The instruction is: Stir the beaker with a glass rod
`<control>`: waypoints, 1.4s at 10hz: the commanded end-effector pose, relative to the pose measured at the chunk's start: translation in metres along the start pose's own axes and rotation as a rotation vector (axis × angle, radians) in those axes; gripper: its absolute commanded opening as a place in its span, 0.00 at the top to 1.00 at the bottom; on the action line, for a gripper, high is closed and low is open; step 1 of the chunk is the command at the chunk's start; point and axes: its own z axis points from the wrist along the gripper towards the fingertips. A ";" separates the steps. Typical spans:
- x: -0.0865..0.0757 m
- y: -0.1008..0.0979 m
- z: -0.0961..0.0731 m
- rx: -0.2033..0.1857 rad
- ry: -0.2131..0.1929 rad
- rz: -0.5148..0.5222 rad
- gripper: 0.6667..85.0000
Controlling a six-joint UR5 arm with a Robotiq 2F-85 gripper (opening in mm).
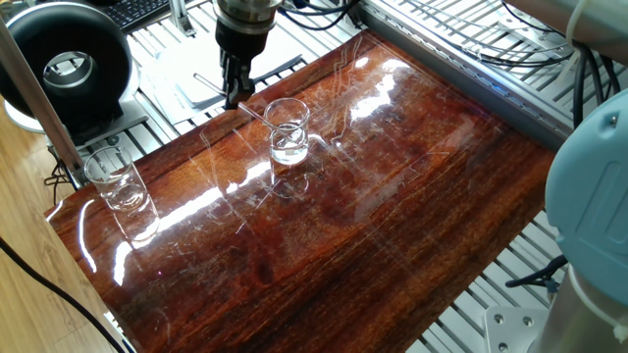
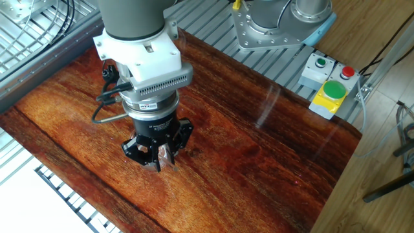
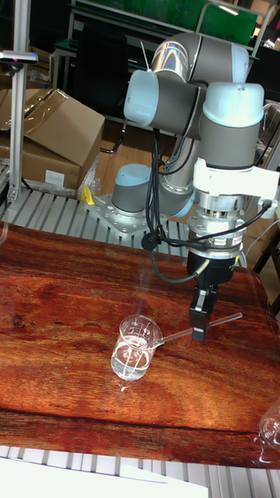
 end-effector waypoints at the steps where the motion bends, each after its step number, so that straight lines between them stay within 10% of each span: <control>1: -0.003 -0.001 -0.003 -0.004 -0.017 0.016 0.65; 14: 0.010 -0.002 -0.020 -0.005 0.004 0.022 0.83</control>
